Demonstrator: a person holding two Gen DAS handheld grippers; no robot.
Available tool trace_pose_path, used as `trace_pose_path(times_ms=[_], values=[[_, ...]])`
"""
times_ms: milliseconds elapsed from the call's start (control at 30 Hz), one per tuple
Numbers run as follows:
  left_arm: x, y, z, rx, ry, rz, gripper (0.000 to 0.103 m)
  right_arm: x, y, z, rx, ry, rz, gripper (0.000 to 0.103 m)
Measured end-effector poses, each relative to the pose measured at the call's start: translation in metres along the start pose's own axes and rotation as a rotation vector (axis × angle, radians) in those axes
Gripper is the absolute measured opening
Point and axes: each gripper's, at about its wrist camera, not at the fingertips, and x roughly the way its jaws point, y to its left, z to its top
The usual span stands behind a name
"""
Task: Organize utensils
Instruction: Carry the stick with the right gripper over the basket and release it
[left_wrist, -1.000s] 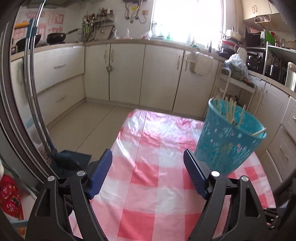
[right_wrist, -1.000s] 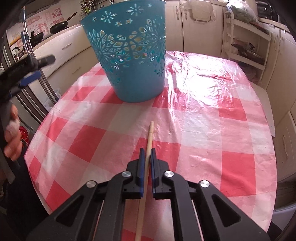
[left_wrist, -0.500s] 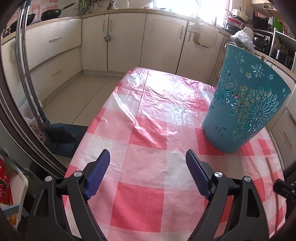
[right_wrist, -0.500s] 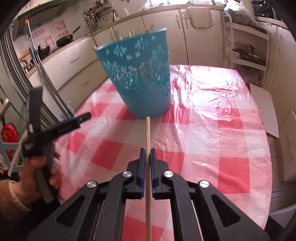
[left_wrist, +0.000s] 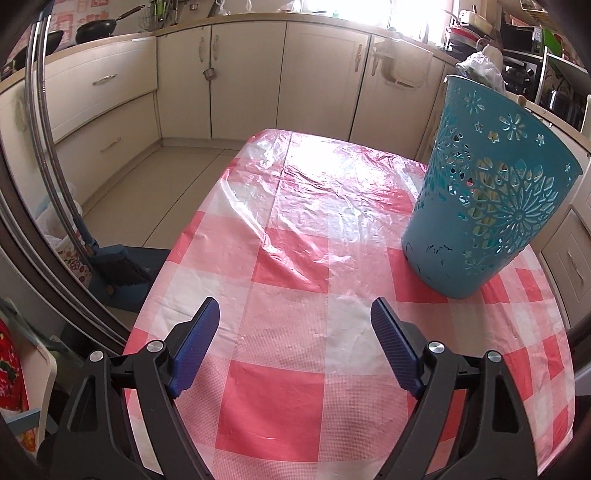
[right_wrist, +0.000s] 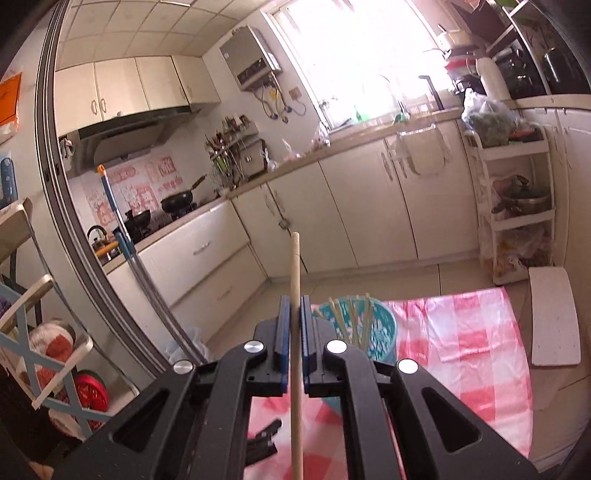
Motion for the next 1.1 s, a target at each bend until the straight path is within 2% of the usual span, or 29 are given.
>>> trace_pose_path(times_ms=[167,333,500,667,900,1033,1100], values=[[0.000,-0.001,-0.001,0.005,-0.004,0.001,0.080,0.041,0.006,0.037,-0.021,-0.127,-0.060,0.006],[0.001,-0.002,-0.001,0.006,0.004,-0.006,0.080,0.083,-0.004,0.040,-0.049,-0.169,-0.145,0.006],[0.003,-0.003,0.000,0.011,0.009,-0.010,0.080,0.115,-0.019,0.027,-0.039,-0.114,-0.183,0.006],[0.004,-0.005,0.000,0.014,0.013,-0.008,0.080,0.122,-0.024,0.009,-0.070,-0.058,-0.196,0.006],[0.005,-0.004,0.001,0.010,0.020,-0.003,0.081,0.109,-0.018,-0.005,-0.113,0.008,-0.176,0.007],[0.006,-0.003,0.001,-0.001,0.021,0.004,0.085,0.077,-0.012,-0.025,-0.117,0.047,-0.169,0.021],[0.006,-0.002,0.001,-0.003,0.023,0.007,0.087,0.058,-0.009,-0.042,-0.120,0.076,-0.189,0.039]])
